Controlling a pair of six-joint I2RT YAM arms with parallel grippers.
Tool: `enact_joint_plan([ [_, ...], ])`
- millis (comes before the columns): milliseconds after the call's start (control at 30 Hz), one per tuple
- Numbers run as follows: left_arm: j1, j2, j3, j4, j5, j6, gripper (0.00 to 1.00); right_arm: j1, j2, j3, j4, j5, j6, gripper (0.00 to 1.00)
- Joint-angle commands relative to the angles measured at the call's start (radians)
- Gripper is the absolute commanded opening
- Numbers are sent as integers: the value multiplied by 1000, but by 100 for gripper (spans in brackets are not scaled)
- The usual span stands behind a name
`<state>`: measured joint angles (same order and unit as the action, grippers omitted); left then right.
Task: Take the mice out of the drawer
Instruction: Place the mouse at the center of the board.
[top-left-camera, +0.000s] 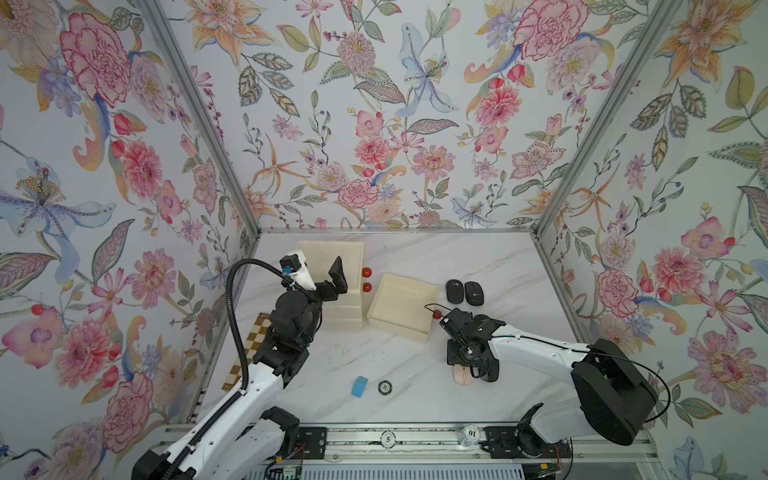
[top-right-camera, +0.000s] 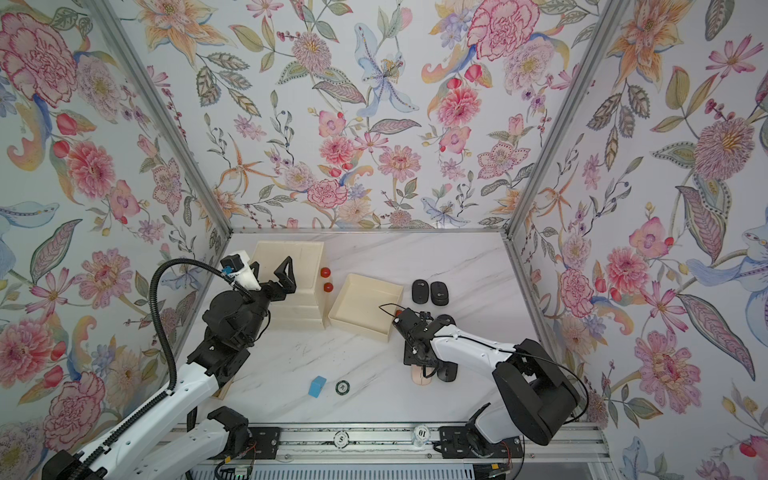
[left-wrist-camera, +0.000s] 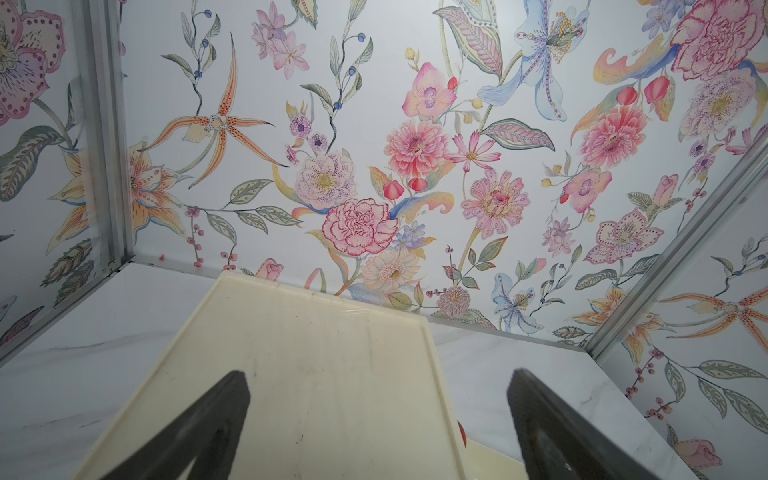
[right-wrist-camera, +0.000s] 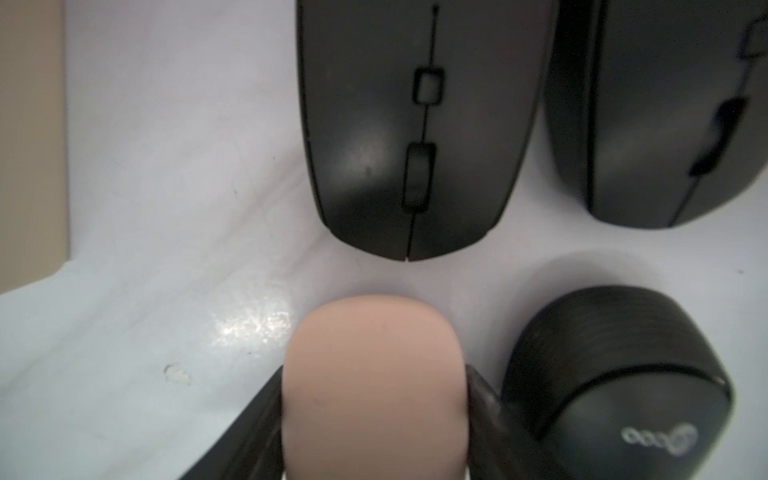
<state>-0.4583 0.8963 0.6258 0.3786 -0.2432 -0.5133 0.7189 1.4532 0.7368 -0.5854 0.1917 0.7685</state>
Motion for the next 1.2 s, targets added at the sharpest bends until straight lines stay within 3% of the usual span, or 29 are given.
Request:
enact_joint_plan([
  [0,6,-11,-16,-5,-16,-5,100,-1,1,-14,3,15,17,66],
  [400,7,-11,-19,-6,-19,-2,100,-3,-67,11,-13,21,30,74],
  [900,6,13,13,-10,-22,18,100,-43,-134,225,-45,82,-118,81],
  [1167,6,19,31,-26,-39,33,100,-112,-49,275,103,-20,-140,78],
])
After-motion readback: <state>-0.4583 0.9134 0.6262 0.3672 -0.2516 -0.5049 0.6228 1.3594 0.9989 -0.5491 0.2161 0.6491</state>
